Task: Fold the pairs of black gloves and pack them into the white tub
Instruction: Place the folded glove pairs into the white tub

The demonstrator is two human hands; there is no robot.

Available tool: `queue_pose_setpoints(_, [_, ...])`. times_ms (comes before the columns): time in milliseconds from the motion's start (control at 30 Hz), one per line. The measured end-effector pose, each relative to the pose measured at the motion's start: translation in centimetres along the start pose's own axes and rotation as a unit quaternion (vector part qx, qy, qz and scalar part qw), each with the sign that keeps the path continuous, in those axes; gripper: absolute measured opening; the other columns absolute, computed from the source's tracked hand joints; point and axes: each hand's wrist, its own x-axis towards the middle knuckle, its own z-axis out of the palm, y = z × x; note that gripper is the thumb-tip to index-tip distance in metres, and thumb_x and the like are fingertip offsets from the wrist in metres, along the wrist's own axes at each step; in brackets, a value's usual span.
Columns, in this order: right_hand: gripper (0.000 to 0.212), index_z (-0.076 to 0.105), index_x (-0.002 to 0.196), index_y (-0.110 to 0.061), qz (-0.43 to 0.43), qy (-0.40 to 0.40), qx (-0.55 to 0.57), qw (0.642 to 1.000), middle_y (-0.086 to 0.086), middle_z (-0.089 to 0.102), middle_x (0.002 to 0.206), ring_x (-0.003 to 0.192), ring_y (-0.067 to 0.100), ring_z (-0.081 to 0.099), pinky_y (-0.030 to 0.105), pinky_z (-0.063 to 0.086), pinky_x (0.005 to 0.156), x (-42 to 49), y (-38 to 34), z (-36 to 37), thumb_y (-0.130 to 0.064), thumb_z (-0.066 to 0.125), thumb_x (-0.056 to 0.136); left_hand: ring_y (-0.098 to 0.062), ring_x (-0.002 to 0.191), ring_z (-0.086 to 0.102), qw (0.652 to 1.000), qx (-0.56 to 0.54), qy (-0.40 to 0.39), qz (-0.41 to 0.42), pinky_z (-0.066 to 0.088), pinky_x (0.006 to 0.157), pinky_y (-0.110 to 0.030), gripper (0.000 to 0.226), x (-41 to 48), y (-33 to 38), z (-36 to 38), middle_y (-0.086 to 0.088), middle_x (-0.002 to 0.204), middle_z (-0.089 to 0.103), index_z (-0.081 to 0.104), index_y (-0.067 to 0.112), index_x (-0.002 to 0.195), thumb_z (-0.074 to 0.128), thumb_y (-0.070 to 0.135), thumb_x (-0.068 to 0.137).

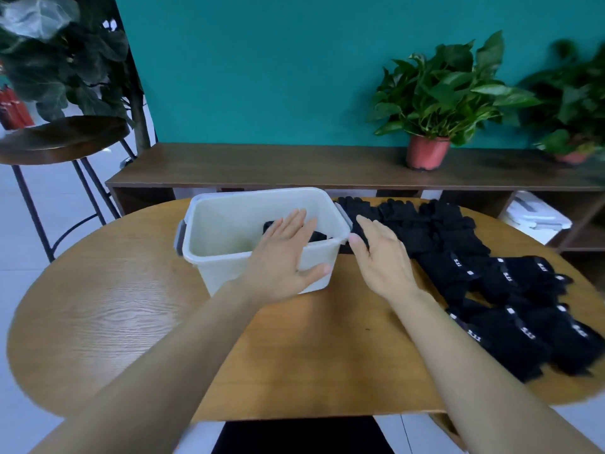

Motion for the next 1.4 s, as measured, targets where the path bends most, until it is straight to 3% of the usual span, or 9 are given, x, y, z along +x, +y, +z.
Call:
queue_pose_setpoints(200, [0.053,0.033,0.152,-0.015,0.070,0.016,-0.039,0.997,0.007,0.037,0.155,0.148,0.021,0.022,0.043,0.022,0.119,-6.5,7.2,-1.5,-0.040,0.035,0.105,-0.012,0.153,-0.007,0.995,0.007,-0.040,0.095,-0.012,0.119,-0.025,0.070,1.7,6.6,6.2,-0.001,0.167,0.002,0.015,0.020,0.159,0.039,0.054,0.102])
queue_pose_setpoints(400, [0.049,0.036,0.151,-0.017,0.146,0.047,-0.127,0.980,0.008,0.035,0.157,0.150,0.023,0.015,0.044,0.004,0.121,-11.3,13.6,-2.1,-0.037,0.033,0.106,-0.012,0.153,-0.007,0.981,-0.011,-0.134,0.140,-0.005,0.123,-0.028,0.061,3.3,12.1,12.5,-0.001,0.167,0.000,0.011,0.019,0.159,0.034,0.039,0.107])
queue_pose_setpoints(600, [0.059,0.030,0.152,-0.024,0.269,0.032,-0.206,0.940,0.017,0.019,0.161,0.150,0.034,0.008,0.054,0.004,0.118,-12.3,16.5,-2.2,-0.052,0.033,0.101,-0.012,0.153,-0.004,0.970,-0.039,-0.194,0.142,0.002,0.124,-0.031,0.057,5.1,16.0,16.6,0.001,0.167,0.000,0.010,0.024,0.159,0.035,0.028,0.108])
queue_pose_setpoints(767, [0.057,0.034,0.152,-0.023,0.242,0.009,-0.226,0.944,0.018,0.029,0.157,0.147,0.036,0.021,0.052,0.011,0.119,-12.1,17.3,-1.7,-0.051,0.028,0.102,-0.011,0.153,0.003,0.959,-0.077,-0.238,0.130,0.007,0.122,-0.029,0.055,5.4,16.2,17.9,0.004,0.167,0.004,0.010,0.030,0.159,0.032,0.024,0.108])
queue_pose_setpoints(867, [0.064,0.053,0.140,-0.018,0.230,0.042,-0.222,0.947,0.023,0.048,0.144,0.137,0.041,0.040,0.056,0.028,0.113,-12.5,16.9,-1.0,-0.052,0.021,0.097,-0.010,0.153,0.004,0.962,-0.074,-0.227,0.131,0.005,0.120,-0.026,0.054,4.3,15.5,17.9,0.004,0.167,0.006,0.010,0.029,0.159,0.031,0.027,0.109])
queue_pose_setpoints(967, [0.060,0.062,0.131,-0.014,0.213,0.065,-0.212,0.952,0.025,0.056,0.135,0.128,0.044,0.050,0.057,0.038,0.107,-13.2,15.5,0.1,-0.049,0.028,0.096,-0.009,0.153,0.003,0.968,-0.054,-0.206,0.135,0.006,0.122,-0.027,0.053,2.4,14.6,17.6,0.004,0.167,0.006,0.009,0.028,0.159,0.027,0.029,0.109])
queue_pose_setpoints(1400, [0.061,0.062,0.131,-0.013,0.152,0.019,-0.185,0.971,0.027,0.053,0.138,0.130,0.044,0.048,0.056,0.035,0.109,-12.2,9.1,4.7,-0.047,0.025,0.096,-0.006,0.152,0.001,0.983,-0.015,-0.176,0.055,0.005,0.120,-0.027,0.053,-2.3,8.5,14.3,0.008,0.166,0.008,0.012,0.030,0.159,0.028,0.032,0.108])
